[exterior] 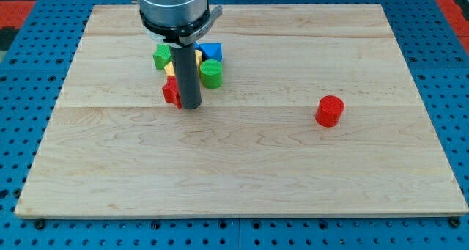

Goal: Move the red circle parallel to the right of the red star

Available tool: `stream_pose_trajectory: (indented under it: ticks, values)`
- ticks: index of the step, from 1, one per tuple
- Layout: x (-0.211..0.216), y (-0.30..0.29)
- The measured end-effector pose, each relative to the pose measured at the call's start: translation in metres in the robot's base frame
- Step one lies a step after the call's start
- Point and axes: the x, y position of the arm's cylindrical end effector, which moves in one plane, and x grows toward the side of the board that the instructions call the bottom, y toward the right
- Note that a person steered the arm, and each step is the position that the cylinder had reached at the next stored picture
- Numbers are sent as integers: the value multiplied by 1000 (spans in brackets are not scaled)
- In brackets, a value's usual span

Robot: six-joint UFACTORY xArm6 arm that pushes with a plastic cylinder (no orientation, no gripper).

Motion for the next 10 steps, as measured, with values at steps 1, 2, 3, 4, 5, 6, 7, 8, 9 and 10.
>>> stream_pose_trajectory:
  ticks: [1, 2, 3, 4, 5, 6, 7, 8, 9, 10]
  values:
    - [-8, 14]
    - [-35, 97]
    - [-63, 191]
    - [-40, 295]
    - [4, 339]
    - [52, 292]
    - [61, 201]
    - [47, 181]
    - [51, 230]
    - [22, 233]
